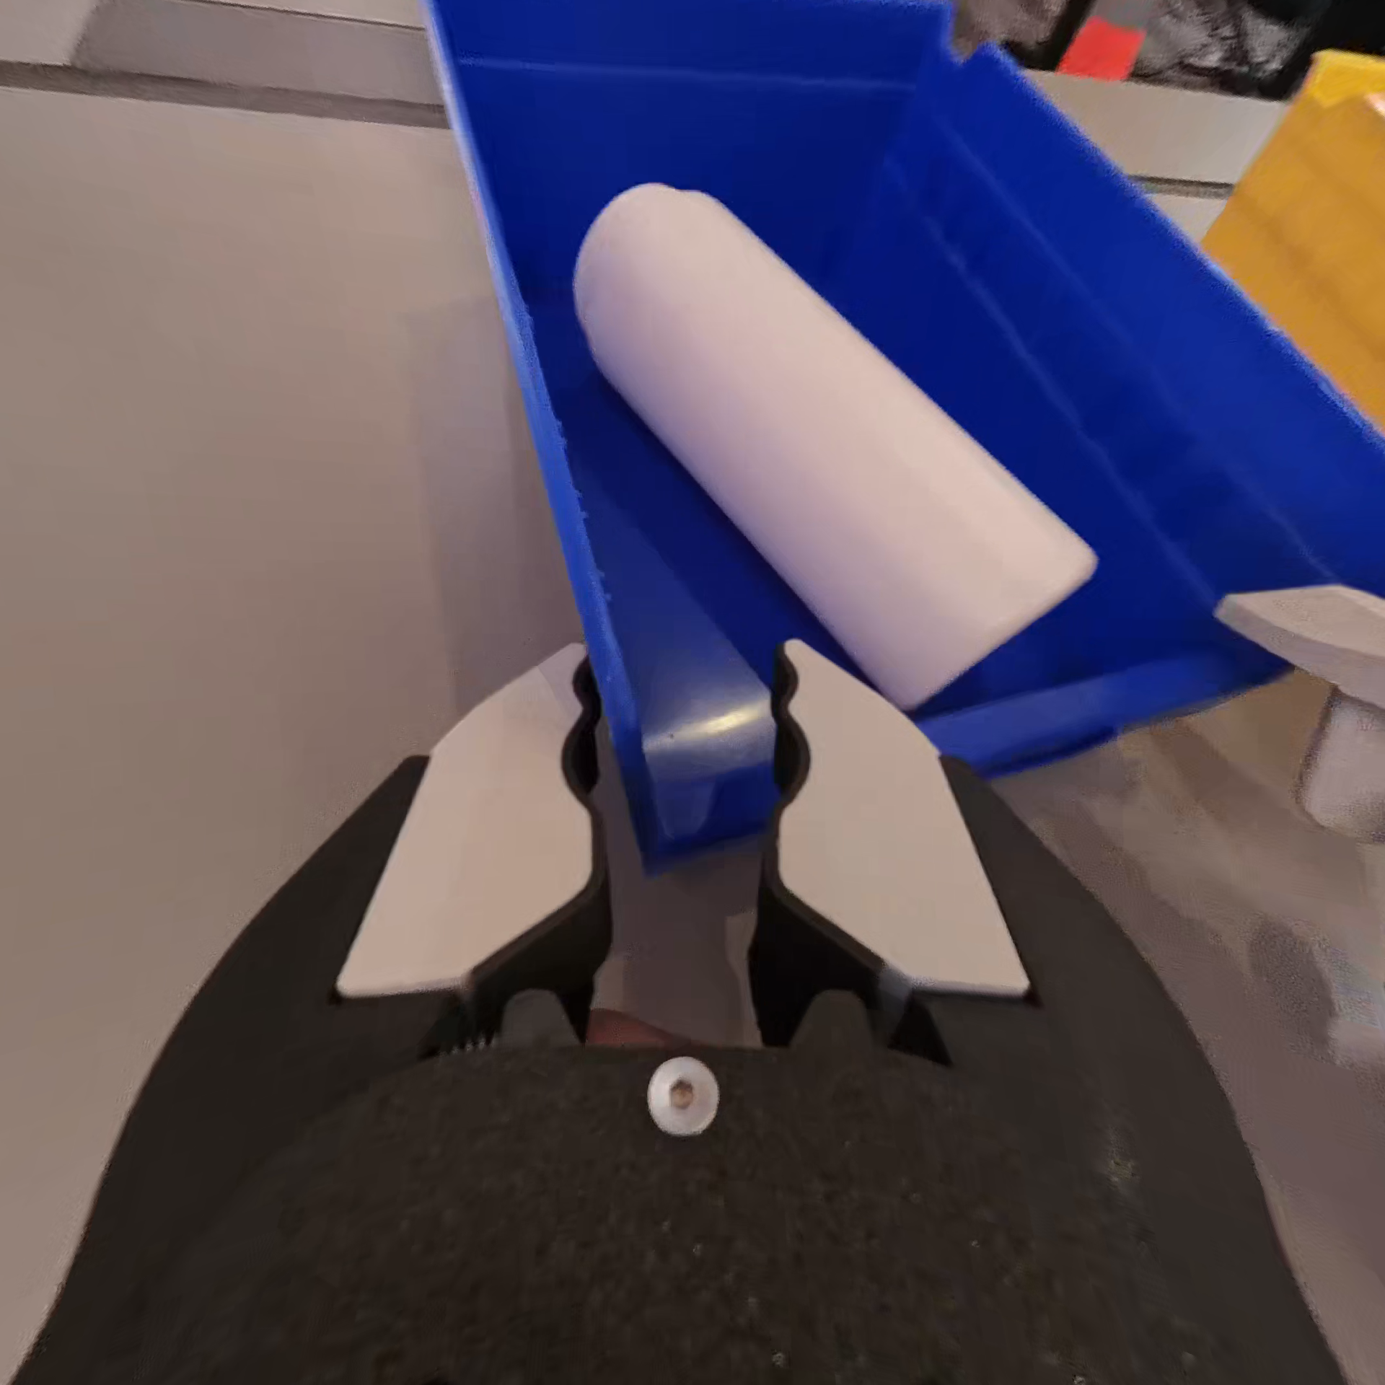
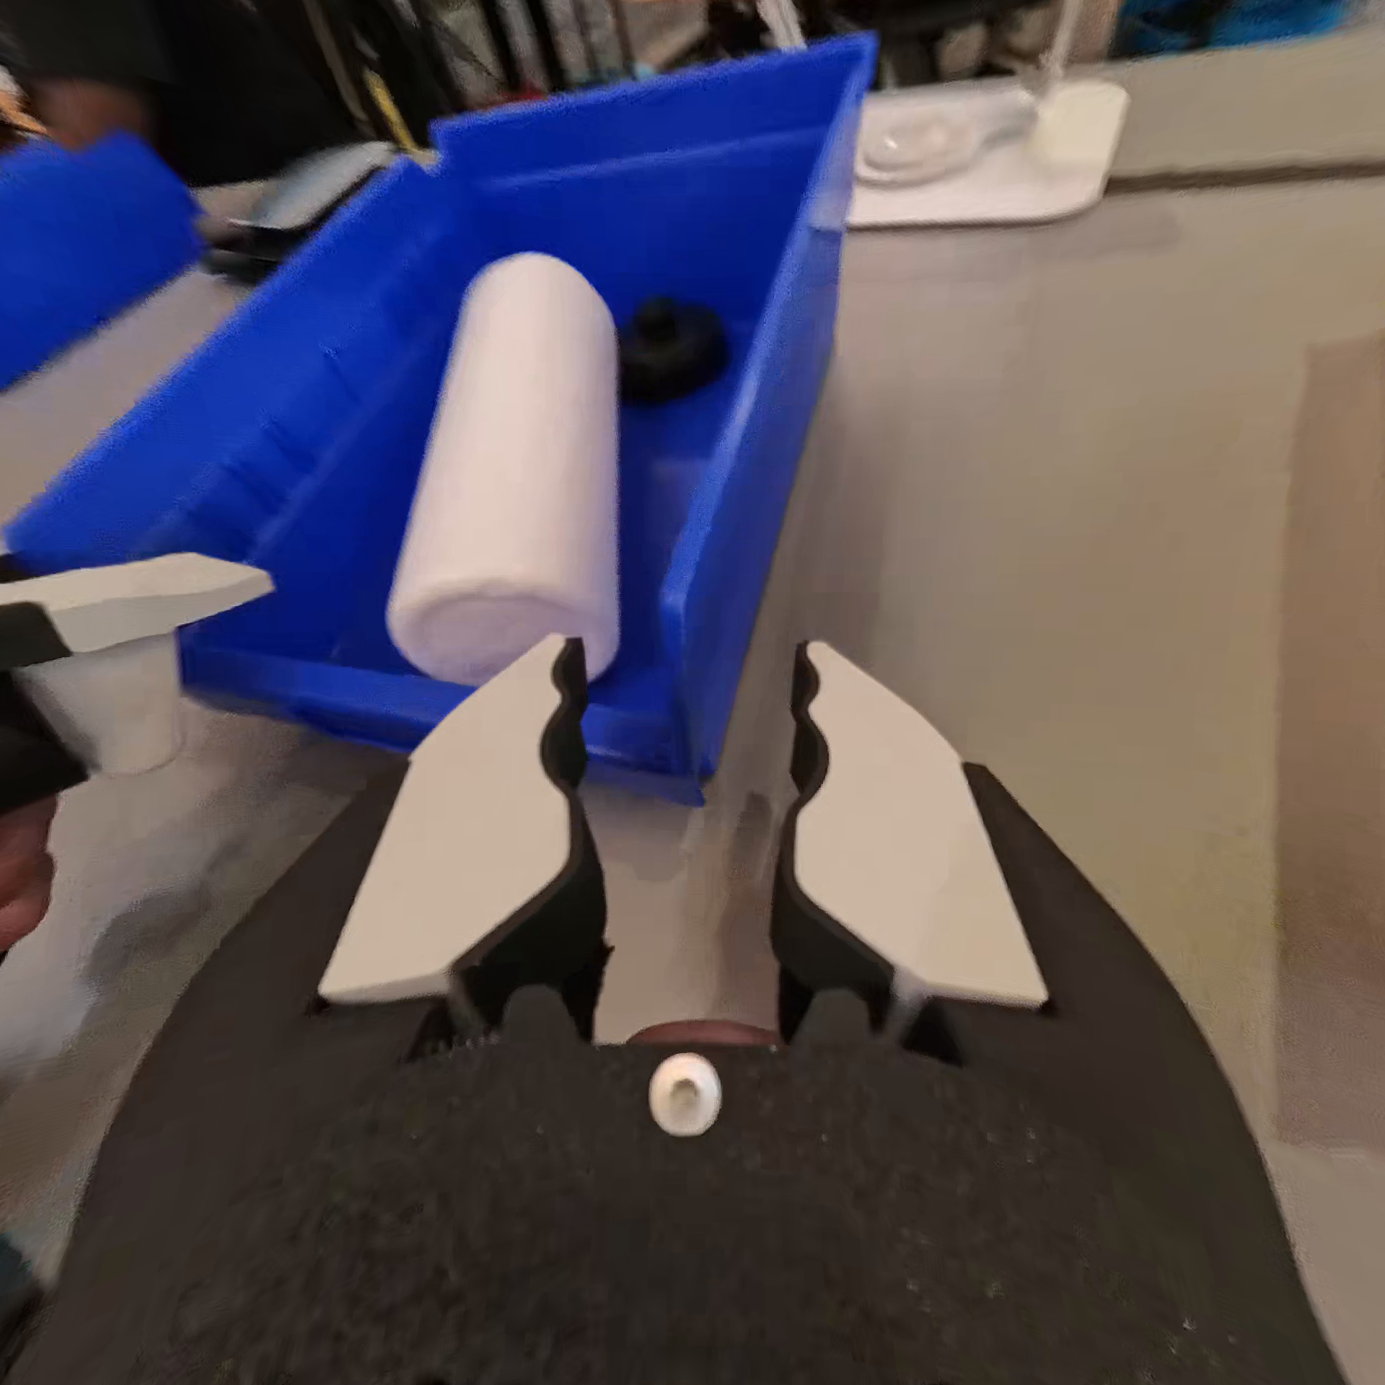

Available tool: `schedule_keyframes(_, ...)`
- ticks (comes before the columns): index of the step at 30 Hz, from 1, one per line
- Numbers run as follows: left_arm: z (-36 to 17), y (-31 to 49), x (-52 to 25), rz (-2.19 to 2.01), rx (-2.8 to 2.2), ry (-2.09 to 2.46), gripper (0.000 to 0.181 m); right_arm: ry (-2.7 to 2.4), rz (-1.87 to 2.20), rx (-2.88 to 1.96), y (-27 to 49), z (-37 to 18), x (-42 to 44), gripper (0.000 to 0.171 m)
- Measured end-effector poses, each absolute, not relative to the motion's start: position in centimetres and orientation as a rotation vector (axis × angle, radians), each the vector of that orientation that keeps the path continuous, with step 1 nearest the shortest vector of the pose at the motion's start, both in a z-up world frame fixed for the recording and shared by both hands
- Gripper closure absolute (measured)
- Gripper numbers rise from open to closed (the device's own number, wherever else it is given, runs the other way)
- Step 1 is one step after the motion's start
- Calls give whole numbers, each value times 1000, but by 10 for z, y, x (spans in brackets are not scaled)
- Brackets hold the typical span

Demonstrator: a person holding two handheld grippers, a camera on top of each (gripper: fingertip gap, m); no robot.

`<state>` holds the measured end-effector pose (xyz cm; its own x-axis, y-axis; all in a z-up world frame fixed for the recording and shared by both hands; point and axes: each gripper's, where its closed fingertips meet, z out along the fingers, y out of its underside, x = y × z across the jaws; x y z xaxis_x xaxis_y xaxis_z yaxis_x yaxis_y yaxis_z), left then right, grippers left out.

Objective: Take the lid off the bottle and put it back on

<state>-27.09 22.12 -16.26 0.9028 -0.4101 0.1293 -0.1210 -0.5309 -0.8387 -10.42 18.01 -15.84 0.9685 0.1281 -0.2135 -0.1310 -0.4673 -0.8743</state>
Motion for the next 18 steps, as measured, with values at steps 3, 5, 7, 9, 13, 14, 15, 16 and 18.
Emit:
schedule_keyframes(3,-164,234,-281,-275,-2126,360,170,92,280,-2063,188,-168,-102,162)
schedule_keyframes(5,-163,236,-284,-280,-2130,349,176,42,210,-2075,190,-167,-100,164)
schedule_keyframes(7,-161,236,-285,-302,-2126,342,177,32,105,-2074,189,-163,-101,165)
schedule_keyframes(9,-153,237,-289,-357,-2118,318,178,4,-48,-1973,190,-143,-103,167)
schedule_keyframes(13,-129,248,-325,-334,-2044,291,179,-32,-84,-1823,197,-105,-135,166)
schedule_keyframes(14,-122,252,-339,-299,-2027,289,179,-27,-59,-1830,201,-103,-147,166)
schedule_keyframes(15,-116,256,-353,-271,-2012,290,179,-29,-48,-1844,207,-103,-160,166)
schedule_keyframes(16,-112,260,-369,-243,-2004,293,179,-37,-35,-1853,213,-105,-174,166)
schedule_keyframes(18,-110,269,-402,-205,-1996,297,179,-64,-2,-1862,223,-107,-207,166)
